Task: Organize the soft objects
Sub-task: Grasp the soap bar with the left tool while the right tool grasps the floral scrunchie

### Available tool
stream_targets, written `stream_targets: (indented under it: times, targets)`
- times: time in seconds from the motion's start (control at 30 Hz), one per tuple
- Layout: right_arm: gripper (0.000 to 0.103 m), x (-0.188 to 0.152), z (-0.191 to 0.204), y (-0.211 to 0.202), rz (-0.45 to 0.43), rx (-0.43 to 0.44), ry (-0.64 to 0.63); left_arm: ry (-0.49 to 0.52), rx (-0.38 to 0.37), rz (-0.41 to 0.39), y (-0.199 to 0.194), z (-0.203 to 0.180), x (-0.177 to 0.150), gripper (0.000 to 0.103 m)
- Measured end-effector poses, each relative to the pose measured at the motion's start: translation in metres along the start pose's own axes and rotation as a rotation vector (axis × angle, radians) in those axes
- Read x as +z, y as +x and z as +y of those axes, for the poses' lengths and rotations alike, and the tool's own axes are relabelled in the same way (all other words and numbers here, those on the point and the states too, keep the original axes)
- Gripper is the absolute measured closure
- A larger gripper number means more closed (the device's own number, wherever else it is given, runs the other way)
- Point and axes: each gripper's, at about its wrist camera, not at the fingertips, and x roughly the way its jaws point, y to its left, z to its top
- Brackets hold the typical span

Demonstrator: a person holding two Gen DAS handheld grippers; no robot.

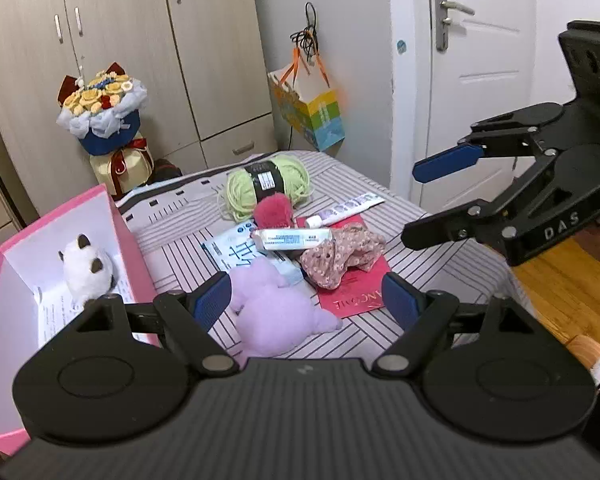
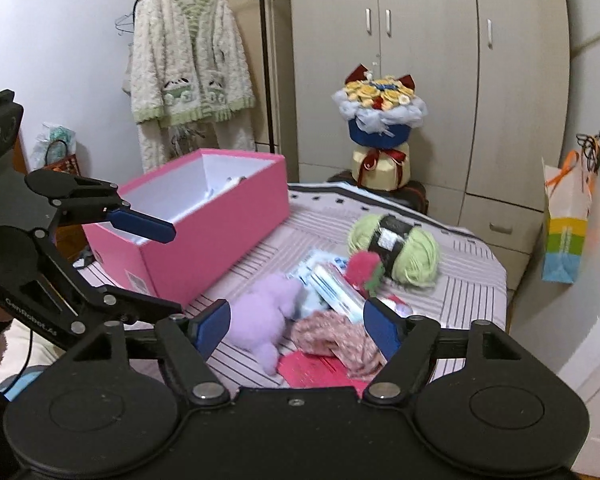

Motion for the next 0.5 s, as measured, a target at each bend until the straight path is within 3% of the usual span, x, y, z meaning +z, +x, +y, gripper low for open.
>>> stream_targets:
  times: [0.17, 0.3, 0.5]
  targets:
    - [0.023, -0.012, -0.015, 0.013, 0.015, -0.012, 0.033, 0.007, 0.034, 0.026, 0.025, -0.007, -0.002, 0.021]
    - [0.019, -0.022, -0.027, 0.026, 0.031, -0.027, 0.041, -0.059, 0.038, 0.034, 0.048, 0.000, 0.006, 0.021]
    - [0.015, -0.038, -0.045, 0.059, 0.041, -0.016, 0.059, -0.149, 0.068, -0.020, 0.082, 0.011, 0.018, 0.021]
